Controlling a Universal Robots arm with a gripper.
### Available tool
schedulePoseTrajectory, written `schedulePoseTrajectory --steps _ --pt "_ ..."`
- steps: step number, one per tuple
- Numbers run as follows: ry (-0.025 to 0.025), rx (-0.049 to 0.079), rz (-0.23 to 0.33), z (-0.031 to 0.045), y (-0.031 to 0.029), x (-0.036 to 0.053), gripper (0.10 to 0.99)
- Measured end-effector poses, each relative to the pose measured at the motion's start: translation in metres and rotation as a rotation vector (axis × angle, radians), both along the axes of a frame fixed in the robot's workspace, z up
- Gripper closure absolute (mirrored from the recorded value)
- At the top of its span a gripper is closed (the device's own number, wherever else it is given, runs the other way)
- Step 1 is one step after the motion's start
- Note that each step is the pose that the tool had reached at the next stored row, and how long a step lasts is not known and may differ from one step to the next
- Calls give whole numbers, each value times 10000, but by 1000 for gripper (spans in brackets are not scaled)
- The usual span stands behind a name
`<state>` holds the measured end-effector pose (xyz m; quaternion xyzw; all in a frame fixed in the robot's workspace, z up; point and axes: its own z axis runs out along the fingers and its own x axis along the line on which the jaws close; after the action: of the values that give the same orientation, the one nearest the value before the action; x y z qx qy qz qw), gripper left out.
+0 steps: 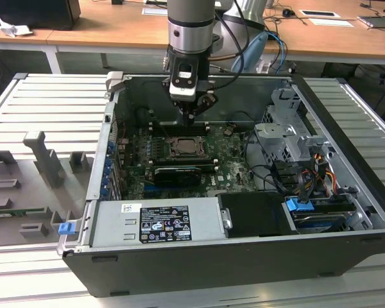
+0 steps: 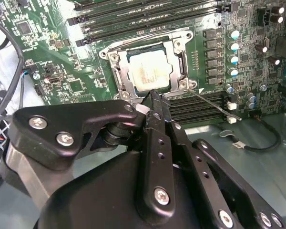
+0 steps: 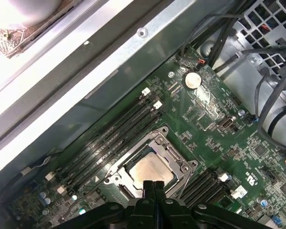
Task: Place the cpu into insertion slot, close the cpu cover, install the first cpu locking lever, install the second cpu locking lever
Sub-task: 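Install the first cpu locking lever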
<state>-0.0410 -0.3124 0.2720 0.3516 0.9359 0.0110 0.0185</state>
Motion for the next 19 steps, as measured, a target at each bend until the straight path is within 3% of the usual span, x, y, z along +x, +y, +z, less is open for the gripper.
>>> schedulePoseTrajectory --steps 19 --pt "0 0 2179 0 0 0 980"
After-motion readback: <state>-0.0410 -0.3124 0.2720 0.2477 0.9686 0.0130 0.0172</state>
